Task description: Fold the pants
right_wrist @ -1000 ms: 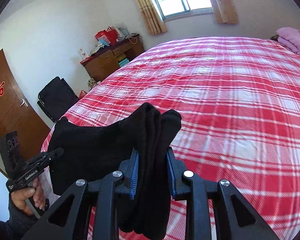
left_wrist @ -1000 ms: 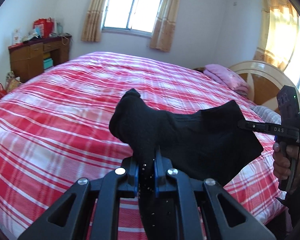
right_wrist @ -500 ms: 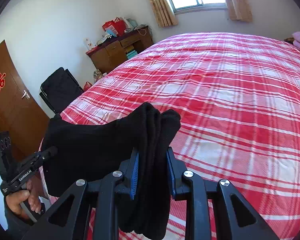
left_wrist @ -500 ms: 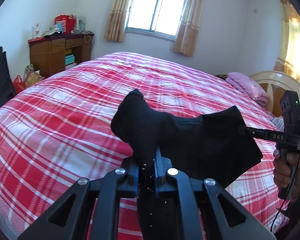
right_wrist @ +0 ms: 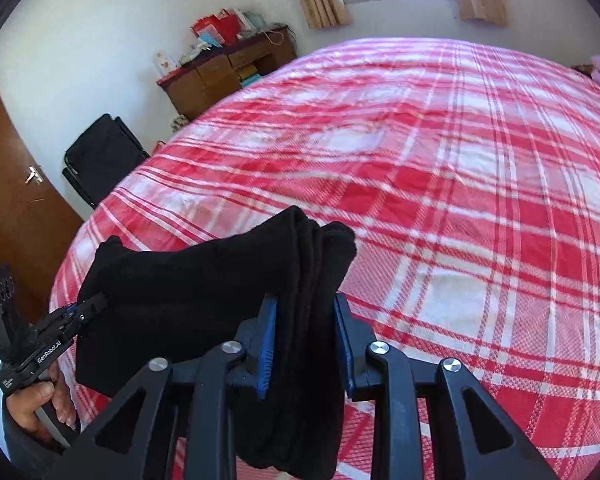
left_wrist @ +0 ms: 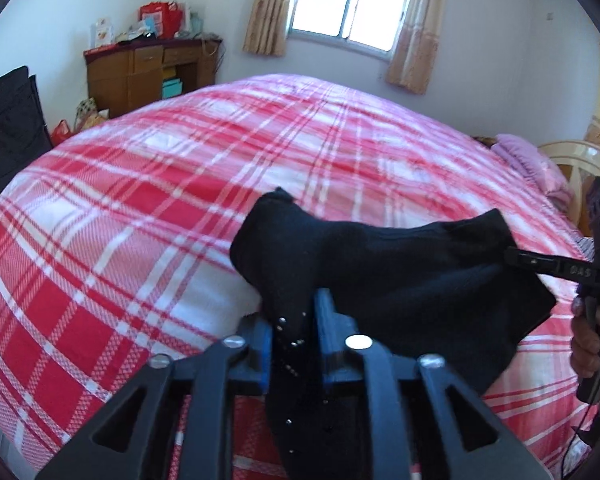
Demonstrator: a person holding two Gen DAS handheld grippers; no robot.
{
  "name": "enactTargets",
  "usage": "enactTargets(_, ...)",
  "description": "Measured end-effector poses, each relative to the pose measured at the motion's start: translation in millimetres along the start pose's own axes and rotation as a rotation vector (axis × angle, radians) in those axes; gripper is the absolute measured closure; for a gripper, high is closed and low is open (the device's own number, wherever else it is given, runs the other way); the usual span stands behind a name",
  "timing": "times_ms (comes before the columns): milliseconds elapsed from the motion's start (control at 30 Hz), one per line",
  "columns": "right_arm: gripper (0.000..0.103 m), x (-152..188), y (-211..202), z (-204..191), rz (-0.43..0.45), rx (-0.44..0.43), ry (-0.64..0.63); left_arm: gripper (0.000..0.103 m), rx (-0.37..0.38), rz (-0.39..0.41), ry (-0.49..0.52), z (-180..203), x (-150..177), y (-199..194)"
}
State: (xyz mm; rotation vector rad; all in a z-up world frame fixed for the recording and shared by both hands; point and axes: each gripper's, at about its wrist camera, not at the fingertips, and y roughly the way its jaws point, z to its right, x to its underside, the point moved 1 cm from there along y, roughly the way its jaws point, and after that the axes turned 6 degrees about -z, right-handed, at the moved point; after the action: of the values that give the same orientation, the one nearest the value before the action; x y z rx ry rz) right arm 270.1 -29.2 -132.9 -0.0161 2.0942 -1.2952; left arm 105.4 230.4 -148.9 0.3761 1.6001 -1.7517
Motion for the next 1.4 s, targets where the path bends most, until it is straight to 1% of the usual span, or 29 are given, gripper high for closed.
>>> enactTargets(33, 0.067, 0, 3, 5, -0.014, 0.004, 0.014, 0.056, -0.026, -0.001, -0.002, -1, 2, 1)
enactTargets(67, 0.064, 2, 6, 9, -0.03, 0.009, 0.032, 0.045, -0.052, 0.007, -0.004, -2, 3, 1)
enactTargets(100, 0.059, 3, 6, 13, -0.031, 0.006, 0.042, 0.039, -0.065, 0.01, -0.003, -3, 4, 1)
enactTargets(133, 0.052, 5, 4, 17, -0.022, 0.005, 0.05, 0.037, -0.072, 0.007, -0.002, -4, 5, 2)
enactTargets(200, 0.042, 9, -2, 25, -0.003, 0.035, 0.069, 0.026, -0.095, 0.004, -0.006, -6, 5, 1)
enactTargets(233, 0.041, 11, -5, 28, 0.003, 0.041, 0.077, 0.025, -0.11, 0.005, -0.007, -7, 6, 0)
enactTargets(300, 0.041, 18, -17, 36, 0.017, 0.043, 0.091, 0.018, -0.129, -0.004, -0.02, -11, 7, -1)
enactTargets(433, 0.041, 35, -50, 45, 0.051, 0.157, 0.072, 0.018, -0.173, -0.004, -0.048, -16, 9, -11)
enactTargets(500, 0.041, 49, -73, 51, 0.072, 0.155, 0.076, 0.018, -0.193, 0.018, -0.05, -14, 8, -22)
enactTargets(533, 0.041, 55, -82, 53, 0.081, 0.15, 0.087, 0.018, -0.189, 0.038, -0.053, -12, 7, -29)
enactTargets(633, 0.041, 73, -115, 56, 0.12, 0.125, 0.113, 0.018, -0.164, 0.082, -0.053, -3, 3, -46)
enactTargets(733, 0.04, 85, -146, 50, 0.174, 0.136, 0.096, 0.017, -0.13, 0.115, -0.02, 15, 1, -64)
enactTargets(833, 0.038, 90, -173, 40, 0.227, 0.15, 0.07, 0.017, -0.115, 0.139, 0.023, 31, 1, -79)
enactTargets(967, 0.037, 94, -194, 22, 0.282, 0.214, 0.008, 0.017, -0.099, 0.176, 0.055, 46, -3, -98)
enactTargets(1033, 0.037, 95, -202, 15, 0.301, 0.214, -0.009, 0.015, -0.09, 0.198, 0.064, 51, -5, -106)
enactTargets(1100, 0.036, 97, -209, 10, 0.316, 0.205, -0.014, 0.009, -0.08, 0.218, 0.066, 55, -5, -112)
enactTargets(1133, 0.036, 97, -211, 8, 0.322, 0.207, -0.019, 0.008, -0.074, 0.227, 0.071, 57, -5, -114)
enactTargets(1400, 0.035, 101, -212, 0, 0.323, 0.214, -0.042, 0.007, -0.061, 0.224, 0.091, 66, -2, -113)
